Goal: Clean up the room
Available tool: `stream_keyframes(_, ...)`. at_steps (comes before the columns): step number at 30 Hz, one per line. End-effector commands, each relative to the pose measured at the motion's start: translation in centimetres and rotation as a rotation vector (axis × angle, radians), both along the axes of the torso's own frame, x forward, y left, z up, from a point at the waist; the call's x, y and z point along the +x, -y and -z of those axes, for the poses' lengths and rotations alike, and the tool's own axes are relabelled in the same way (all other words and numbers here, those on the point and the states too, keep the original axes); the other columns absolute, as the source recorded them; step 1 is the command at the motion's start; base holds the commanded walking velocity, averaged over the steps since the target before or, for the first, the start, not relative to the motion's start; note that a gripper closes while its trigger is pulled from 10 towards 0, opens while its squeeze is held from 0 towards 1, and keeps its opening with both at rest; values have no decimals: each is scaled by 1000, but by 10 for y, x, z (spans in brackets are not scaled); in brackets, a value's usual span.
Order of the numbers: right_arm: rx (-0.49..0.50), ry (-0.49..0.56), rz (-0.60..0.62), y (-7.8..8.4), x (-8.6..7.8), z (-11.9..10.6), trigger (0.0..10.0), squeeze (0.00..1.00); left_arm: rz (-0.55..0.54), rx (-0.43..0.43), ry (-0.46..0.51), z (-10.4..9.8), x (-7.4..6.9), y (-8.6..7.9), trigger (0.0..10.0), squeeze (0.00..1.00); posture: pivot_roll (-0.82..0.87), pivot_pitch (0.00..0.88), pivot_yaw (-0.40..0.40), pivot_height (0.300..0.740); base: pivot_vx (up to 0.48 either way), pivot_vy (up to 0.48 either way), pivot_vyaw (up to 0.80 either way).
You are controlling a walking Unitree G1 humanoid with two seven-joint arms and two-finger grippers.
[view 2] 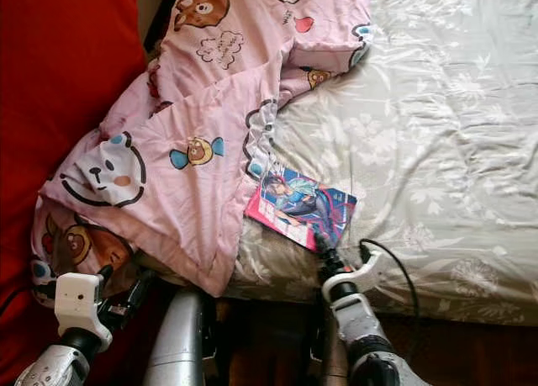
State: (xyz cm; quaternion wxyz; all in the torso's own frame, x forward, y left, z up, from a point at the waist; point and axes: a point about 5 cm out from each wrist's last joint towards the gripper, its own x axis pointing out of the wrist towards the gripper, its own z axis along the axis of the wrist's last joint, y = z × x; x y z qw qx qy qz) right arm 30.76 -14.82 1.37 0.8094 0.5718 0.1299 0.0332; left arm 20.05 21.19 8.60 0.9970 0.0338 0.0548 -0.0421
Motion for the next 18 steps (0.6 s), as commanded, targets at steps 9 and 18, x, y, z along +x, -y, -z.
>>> stream_keyframes(9,48,-129,17,-10,-16,19,10000,0,-12,18,-46,3,-14,-3,10000,0,287,398,118,588,0,0,0)
stream_keyframes(18,77,-62,13,-13,-7,9,10000,0,-21,23,-63,4,-20,-4,10000,0,298,414,116,588,0,0,0)
